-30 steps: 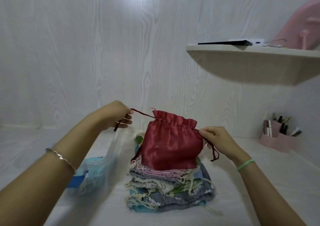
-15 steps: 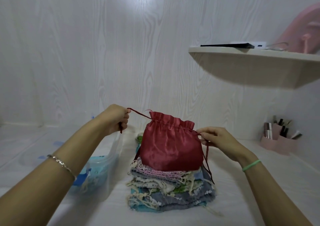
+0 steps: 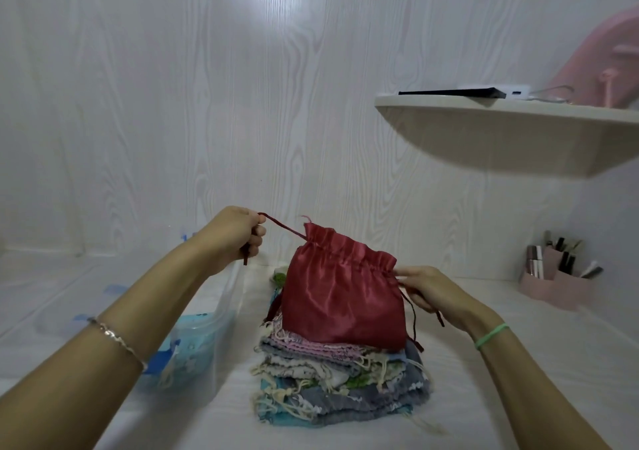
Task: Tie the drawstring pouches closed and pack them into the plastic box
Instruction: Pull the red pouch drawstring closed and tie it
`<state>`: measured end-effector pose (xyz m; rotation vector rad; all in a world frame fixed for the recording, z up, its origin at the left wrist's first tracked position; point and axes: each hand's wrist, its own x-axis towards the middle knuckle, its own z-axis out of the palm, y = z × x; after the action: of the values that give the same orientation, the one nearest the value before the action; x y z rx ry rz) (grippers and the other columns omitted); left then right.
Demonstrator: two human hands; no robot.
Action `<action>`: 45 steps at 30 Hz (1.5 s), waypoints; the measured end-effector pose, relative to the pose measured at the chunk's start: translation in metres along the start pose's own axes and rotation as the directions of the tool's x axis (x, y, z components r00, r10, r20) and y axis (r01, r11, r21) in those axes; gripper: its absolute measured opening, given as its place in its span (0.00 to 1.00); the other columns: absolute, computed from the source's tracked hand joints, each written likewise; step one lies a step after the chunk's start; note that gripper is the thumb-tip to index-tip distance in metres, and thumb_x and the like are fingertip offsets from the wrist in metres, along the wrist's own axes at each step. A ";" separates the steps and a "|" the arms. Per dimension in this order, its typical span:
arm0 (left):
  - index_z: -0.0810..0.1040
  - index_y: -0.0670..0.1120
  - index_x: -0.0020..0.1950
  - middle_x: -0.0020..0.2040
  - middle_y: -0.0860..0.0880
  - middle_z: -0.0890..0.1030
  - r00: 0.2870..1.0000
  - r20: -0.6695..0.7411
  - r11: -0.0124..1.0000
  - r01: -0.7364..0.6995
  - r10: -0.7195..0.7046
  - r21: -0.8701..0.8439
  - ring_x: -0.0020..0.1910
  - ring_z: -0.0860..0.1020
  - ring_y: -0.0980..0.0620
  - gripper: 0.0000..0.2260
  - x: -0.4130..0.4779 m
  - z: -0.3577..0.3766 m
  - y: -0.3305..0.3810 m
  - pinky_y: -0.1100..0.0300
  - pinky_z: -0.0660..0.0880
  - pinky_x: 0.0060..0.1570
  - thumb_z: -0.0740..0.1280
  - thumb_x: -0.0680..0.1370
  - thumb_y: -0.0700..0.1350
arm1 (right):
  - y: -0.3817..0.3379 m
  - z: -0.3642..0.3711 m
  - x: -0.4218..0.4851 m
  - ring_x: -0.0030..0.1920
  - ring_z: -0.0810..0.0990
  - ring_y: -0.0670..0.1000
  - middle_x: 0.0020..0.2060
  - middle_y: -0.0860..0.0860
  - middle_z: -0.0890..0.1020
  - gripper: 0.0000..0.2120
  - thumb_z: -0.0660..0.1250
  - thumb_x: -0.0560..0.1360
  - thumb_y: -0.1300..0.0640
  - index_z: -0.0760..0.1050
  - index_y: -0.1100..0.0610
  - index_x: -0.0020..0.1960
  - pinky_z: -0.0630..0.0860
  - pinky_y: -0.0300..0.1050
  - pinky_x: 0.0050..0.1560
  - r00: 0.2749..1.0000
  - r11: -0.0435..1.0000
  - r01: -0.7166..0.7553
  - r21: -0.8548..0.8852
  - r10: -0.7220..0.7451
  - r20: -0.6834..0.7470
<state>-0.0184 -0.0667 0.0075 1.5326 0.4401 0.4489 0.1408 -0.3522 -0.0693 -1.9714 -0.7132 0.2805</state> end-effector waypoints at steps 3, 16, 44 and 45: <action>0.70 0.38 0.54 0.40 0.40 0.80 1.000 0.020 0.999 -0.010 0.011 -0.051 0.28 0.75 0.52 0.07 0.001 0.004 0.000 0.59 0.76 0.31 0.53 0.83 0.37 | -0.003 0.005 -0.004 0.25 0.55 0.47 0.24 0.50 0.60 0.20 0.55 0.75 0.68 0.78 0.52 0.33 0.50 0.45 0.31 0.983 1.000 -0.001 -0.018 0.005 0.183; 0.69 0.31 0.59 0.54 0.34 0.80 0.996 0.080 0.925 0.054 -0.026 -0.376 0.43 0.84 0.42 0.11 -0.002 0.011 -0.005 0.53 0.83 0.37 0.51 0.83 0.36 | -0.007 0.007 -0.016 0.27 0.58 0.49 0.25 0.51 0.76 0.10 0.54 0.71 0.64 0.71 0.63 0.35 0.49 0.49 0.33 0.894 0.999 -0.031 -0.039 0.045 0.446; 0.67 0.45 0.38 0.30 0.50 0.63 0.986 -0.148 0.895 -0.001 -0.073 -0.447 0.21 0.59 0.56 0.15 -0.009 -0.012 -0.009 0.64 0.60 0.26 0.48 0.80 0.34 | 0.043 0.000 -0.006 0.44 0.83 0.54 0.42 0.61 0.85 0.10 0.66 0.78 0.61 0.81 0.66 0.42 0.81 0.36 0.46 0.831 0.849 0.136 0.510 0.183 -0.526; 0.67 0.44 0.38 0.30 0.50 0.64 0.989 -0.130 0.905 0.005 -0.066 -0.426 0.22 0.59 0.55 0.14 -0.010 -0.011 -0.008 0.64 0.61 0.27 0.50 0.81 0.35 | 0.042 -0.001 -0.005 0.46 0.84 0.54 0.43 0.61 0.85 0.09 0.66 0.78 0.62 0.81 0.67 0.43 0.81 0.37 0.47 0.826 0.805 0.160 0.571 0.207 -0.524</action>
<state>-0.0331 -0.0627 -0.0009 1.0715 0.4454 0.5862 0.1528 -0.3705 -0.1053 -1.3351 -0.1603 -0.0790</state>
